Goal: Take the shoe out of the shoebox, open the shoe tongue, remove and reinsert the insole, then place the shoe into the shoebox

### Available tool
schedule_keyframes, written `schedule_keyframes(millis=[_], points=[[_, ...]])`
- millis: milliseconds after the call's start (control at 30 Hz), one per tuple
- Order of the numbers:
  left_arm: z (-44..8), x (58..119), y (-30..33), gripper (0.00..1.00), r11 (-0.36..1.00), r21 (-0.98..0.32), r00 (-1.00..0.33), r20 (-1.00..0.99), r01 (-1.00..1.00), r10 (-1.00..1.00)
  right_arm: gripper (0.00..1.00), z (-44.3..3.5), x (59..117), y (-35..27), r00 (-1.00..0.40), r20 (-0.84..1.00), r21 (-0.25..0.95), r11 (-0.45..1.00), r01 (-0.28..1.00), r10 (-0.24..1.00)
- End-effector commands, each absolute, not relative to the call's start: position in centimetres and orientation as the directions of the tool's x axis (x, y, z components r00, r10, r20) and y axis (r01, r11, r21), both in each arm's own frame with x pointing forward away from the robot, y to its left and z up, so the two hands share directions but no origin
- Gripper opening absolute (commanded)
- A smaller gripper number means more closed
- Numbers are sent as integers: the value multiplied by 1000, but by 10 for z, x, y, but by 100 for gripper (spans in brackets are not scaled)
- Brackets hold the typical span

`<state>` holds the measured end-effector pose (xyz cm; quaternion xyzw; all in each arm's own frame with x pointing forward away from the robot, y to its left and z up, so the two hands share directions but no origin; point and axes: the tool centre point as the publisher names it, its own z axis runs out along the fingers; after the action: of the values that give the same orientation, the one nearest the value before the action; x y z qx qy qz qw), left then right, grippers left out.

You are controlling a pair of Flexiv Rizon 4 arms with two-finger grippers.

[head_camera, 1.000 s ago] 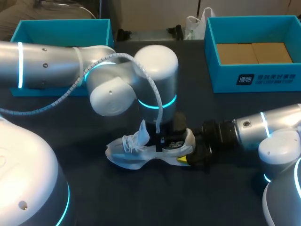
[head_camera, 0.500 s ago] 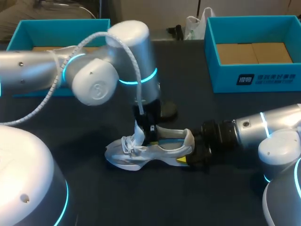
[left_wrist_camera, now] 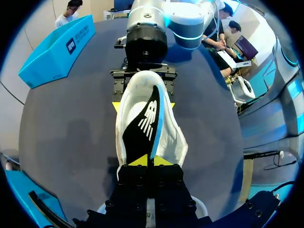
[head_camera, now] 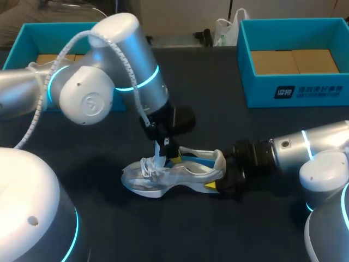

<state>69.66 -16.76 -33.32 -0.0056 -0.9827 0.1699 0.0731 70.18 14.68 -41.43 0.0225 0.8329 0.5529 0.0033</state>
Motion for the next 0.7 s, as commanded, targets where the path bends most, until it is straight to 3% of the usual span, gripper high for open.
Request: schedule_keyframes(millis=[33, 700], points=[[-326, 690, -153, 0, 908, -418, -993, 119, -35, 16, 0, -413, 702, 148, -999, 21, 918, 395, 36, 43], [-322, 689, -202, 0, 911, -395, -991, -2, -122, -133, 0, -413, 702, 148, -999, 21, 918, 395, 36, 43]])
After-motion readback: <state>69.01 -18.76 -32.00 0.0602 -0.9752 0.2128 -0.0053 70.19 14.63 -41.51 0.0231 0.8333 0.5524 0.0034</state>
